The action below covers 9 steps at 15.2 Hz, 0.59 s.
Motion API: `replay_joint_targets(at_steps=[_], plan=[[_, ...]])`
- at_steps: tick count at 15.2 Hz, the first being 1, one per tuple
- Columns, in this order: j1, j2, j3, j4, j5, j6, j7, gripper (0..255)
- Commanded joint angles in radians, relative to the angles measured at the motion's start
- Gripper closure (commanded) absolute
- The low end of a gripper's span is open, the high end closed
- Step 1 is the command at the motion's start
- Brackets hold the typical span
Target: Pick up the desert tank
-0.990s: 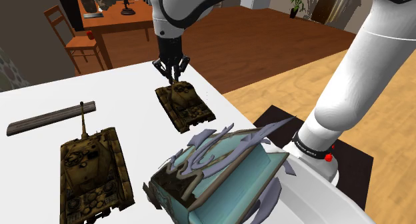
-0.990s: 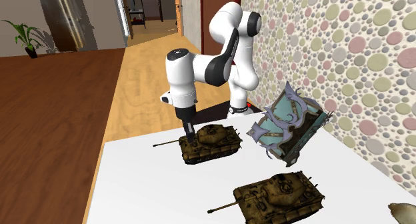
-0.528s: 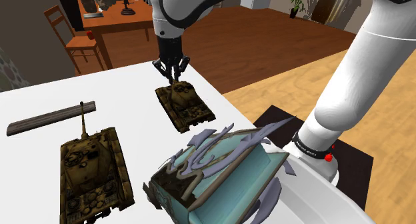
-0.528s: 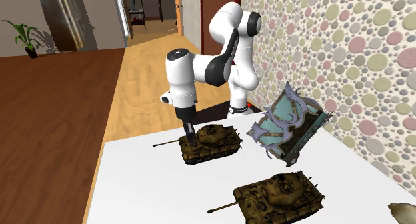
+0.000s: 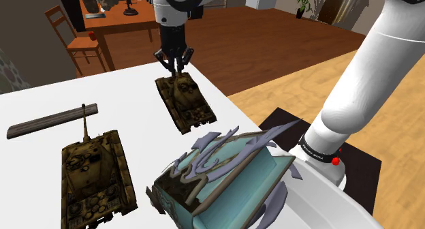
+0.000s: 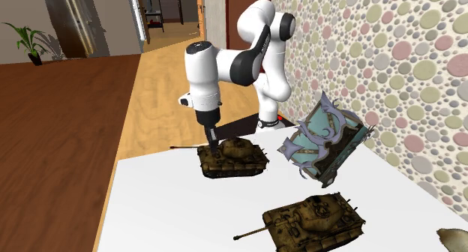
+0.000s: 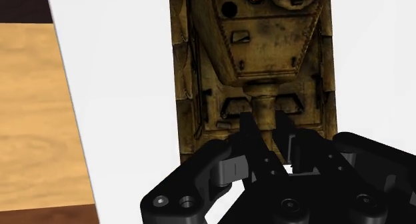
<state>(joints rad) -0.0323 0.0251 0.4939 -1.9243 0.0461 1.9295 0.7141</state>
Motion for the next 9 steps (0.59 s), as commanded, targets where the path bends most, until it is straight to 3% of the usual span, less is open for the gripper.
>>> replay_joint_targets(at_steps=[1,9], plan=[[-0.001,-0.006,0.000,0.023,0.002,-0.026,-0.001,255],[-0.002,-0.017,-0.002,0.094,0.006,-0.107,0.000,255]])
